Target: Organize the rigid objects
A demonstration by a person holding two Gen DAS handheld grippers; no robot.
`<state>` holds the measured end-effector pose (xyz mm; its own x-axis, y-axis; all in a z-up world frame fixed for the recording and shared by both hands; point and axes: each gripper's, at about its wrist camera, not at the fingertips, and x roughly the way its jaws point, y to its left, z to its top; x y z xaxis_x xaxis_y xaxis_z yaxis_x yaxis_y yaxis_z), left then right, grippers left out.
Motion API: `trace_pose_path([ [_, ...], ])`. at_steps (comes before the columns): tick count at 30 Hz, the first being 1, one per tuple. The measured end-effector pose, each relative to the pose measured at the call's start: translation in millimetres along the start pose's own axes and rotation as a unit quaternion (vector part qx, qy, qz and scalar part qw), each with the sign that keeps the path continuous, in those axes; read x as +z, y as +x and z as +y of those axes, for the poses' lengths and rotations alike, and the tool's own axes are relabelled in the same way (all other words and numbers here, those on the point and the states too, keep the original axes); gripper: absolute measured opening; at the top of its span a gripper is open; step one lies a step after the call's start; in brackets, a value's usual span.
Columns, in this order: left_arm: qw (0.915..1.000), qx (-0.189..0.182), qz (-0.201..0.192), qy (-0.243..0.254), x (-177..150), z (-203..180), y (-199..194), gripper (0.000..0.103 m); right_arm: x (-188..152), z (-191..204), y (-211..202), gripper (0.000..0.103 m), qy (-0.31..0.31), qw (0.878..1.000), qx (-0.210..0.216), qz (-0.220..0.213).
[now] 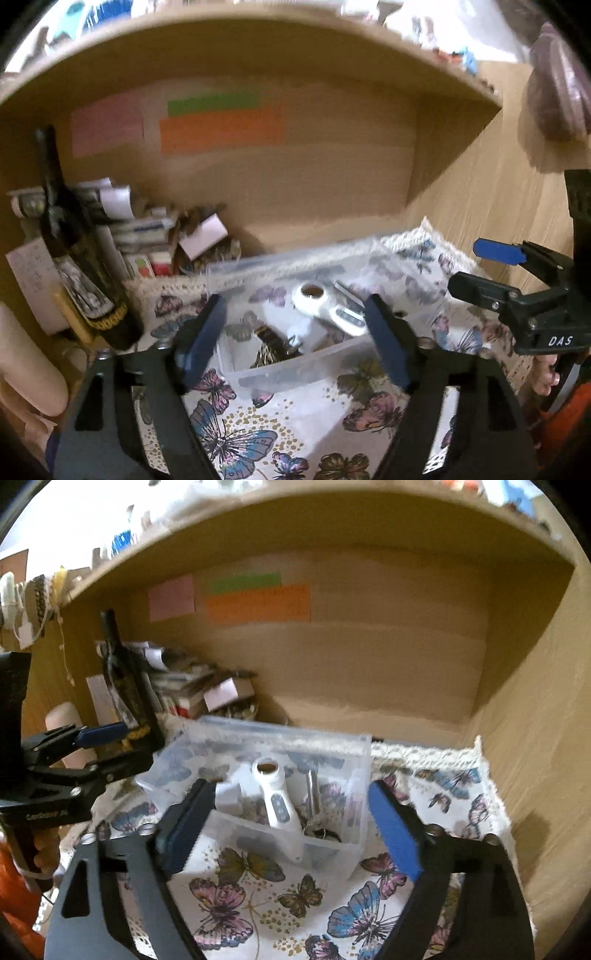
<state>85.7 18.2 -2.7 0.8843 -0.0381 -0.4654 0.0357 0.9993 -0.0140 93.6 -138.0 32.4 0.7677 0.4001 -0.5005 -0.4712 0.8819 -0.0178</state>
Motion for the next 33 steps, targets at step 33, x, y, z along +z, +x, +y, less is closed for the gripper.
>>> trace_pose_path([
  [33,0.9967,-0.015,-0.069,-0.039,1.9,-7.7,-66.0,0.103,1.6,27.4,-64.0,0.103,-0.006,0.995,-0.036,-0.088],
])
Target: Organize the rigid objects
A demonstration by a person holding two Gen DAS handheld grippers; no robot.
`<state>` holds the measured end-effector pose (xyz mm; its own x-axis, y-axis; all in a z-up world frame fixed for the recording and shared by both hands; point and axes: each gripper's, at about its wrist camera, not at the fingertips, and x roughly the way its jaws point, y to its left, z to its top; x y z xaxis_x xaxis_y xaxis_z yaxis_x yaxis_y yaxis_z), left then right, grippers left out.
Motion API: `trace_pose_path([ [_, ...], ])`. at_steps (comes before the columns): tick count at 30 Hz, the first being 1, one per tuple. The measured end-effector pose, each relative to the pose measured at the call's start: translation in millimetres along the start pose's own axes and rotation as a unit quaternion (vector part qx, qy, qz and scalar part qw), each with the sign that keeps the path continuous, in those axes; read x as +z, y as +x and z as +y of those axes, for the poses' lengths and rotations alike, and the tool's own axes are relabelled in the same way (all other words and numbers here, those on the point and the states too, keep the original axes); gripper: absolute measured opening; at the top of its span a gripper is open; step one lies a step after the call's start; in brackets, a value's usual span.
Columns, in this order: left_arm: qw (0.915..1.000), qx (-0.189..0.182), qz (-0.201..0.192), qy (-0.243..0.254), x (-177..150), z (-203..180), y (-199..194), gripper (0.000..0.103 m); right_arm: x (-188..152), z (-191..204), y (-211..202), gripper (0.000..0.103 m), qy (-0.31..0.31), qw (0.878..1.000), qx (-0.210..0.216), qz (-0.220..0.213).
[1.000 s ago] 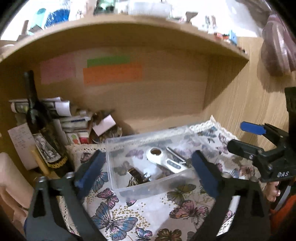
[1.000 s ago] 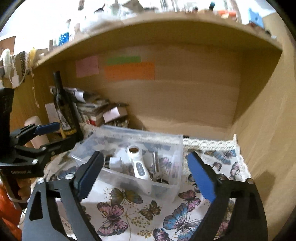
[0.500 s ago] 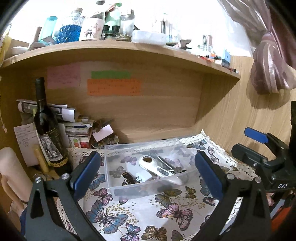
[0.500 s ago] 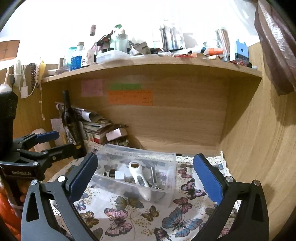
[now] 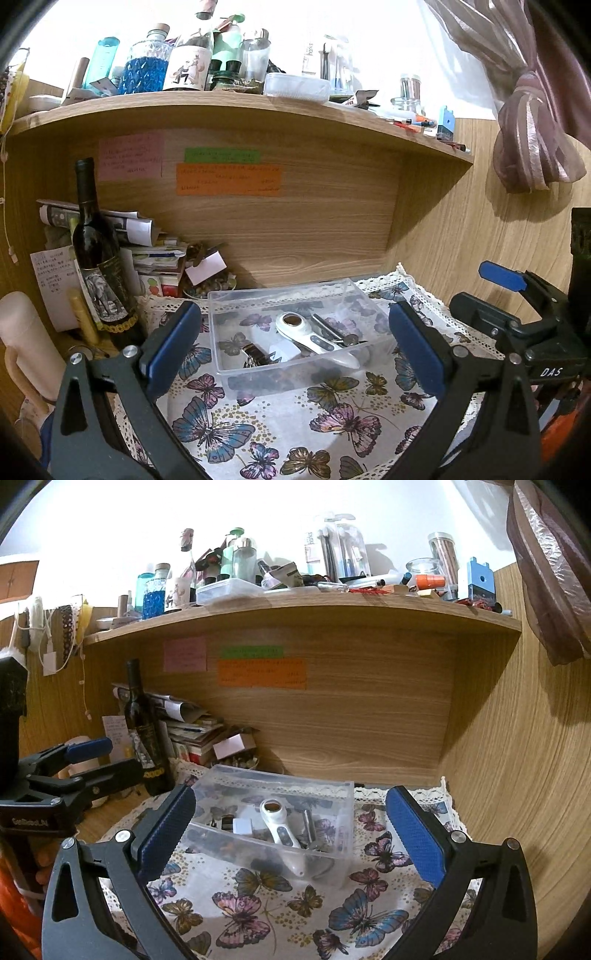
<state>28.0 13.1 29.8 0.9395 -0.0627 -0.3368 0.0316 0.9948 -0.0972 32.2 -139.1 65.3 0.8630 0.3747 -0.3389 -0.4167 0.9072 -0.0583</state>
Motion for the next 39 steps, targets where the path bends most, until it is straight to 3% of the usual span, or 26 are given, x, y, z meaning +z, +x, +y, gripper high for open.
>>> trace_pose_path([
  [39,0.9995,-0.006,-0.026,0.015,5.0,-13.1,-7.8,0.103,0.5,2.6,-0.5,0.103,0.004,1.000,-0.013,0.000],
])
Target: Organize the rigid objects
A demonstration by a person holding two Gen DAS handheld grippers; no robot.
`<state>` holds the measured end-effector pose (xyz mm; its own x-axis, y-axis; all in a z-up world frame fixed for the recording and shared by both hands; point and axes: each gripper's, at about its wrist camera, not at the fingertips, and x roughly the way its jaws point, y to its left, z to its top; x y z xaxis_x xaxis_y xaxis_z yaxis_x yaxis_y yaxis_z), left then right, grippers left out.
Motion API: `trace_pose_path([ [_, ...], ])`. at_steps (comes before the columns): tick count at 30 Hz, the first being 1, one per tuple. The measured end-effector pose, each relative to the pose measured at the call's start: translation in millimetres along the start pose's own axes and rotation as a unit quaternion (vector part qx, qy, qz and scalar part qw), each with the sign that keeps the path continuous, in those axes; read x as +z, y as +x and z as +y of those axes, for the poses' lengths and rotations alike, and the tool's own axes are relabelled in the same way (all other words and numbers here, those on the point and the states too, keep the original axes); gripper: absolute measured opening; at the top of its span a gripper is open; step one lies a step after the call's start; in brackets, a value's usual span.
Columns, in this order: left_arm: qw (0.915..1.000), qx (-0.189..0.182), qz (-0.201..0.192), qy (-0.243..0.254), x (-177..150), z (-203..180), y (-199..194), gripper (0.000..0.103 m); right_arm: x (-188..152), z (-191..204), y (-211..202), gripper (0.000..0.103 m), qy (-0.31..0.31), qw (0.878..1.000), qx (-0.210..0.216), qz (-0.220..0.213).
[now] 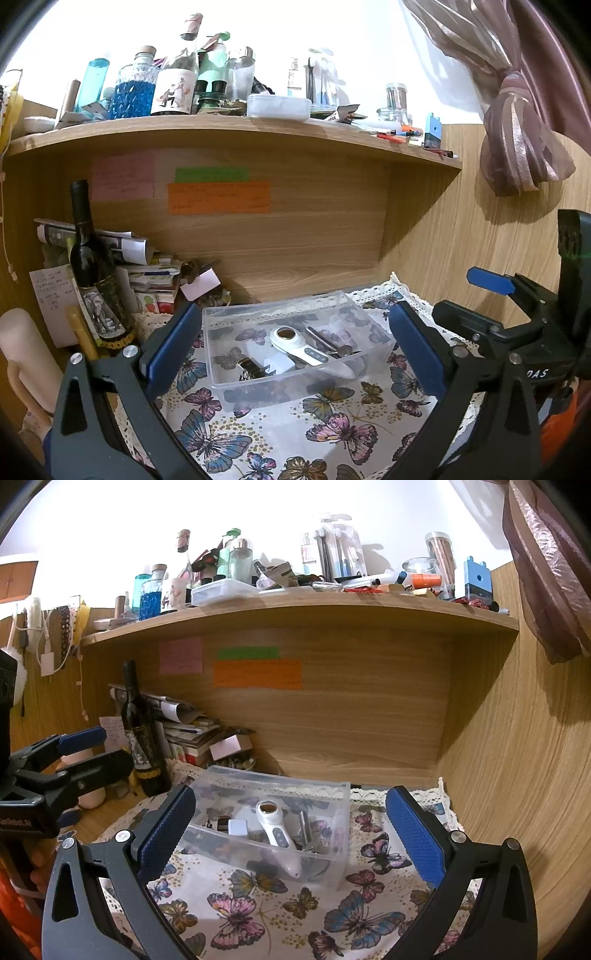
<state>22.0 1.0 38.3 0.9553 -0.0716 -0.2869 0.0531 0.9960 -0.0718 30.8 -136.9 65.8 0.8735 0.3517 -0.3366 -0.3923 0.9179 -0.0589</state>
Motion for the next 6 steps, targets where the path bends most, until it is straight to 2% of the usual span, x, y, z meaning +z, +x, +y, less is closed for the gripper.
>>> trace_pose_path([
  [6,1.0000,-0.001,0.004,-0.002,0.1,1.0,2.0,0.103,-0.5,0.2,0.9,0.103,0.000,1.000,-0.001,0.001],
])
